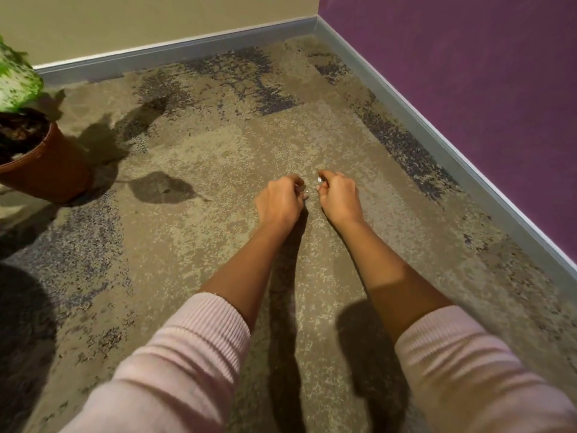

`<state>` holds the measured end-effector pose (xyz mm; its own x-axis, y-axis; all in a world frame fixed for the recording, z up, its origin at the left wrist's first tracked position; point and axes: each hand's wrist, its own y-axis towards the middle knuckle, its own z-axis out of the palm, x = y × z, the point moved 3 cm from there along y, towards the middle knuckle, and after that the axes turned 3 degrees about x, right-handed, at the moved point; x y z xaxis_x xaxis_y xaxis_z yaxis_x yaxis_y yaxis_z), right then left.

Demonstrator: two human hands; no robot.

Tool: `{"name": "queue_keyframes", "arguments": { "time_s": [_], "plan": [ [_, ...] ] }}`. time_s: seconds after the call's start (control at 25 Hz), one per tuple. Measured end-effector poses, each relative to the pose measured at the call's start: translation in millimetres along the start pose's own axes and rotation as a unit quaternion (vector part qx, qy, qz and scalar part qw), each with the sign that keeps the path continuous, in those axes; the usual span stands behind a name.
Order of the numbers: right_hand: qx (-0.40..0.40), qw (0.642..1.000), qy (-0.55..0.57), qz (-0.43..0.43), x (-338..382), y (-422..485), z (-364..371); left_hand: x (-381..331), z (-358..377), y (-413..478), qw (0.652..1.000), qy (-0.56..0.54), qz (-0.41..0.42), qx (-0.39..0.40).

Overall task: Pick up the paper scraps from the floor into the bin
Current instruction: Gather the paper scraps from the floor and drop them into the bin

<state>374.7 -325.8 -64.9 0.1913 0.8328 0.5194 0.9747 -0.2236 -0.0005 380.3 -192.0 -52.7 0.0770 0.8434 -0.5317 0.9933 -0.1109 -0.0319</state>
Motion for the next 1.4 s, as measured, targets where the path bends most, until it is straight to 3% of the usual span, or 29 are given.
{"name": "queue_keyframes", "arguments": {
  "time_s": [0.28,0.64,1.0,1.4],
  "plan": [
    [-0.024,0.999,-0.023,0.038,-7.4,17.7,7.9,-21.3,11.3,21.0,0.993,0.119,0.023,0.015],
    [0.021,0.995,-0.062,0.075,-5.9,1.0,10.8,-36.3,10.0,6.3,0.961,0.262,0.036,0.077],
    [0.094,0.989,-0.03,0.114,11.8,-56.0,2.8,5.8,-25.9,-58.9,0.972,0.2,0.038,0.115],
    [0.12,0.986,0.081,0.085,111.4,-130.9,-8.9,94.3,-175.6,-123.4,0.984,0.161,-0.071,0.033]
  ]
}}
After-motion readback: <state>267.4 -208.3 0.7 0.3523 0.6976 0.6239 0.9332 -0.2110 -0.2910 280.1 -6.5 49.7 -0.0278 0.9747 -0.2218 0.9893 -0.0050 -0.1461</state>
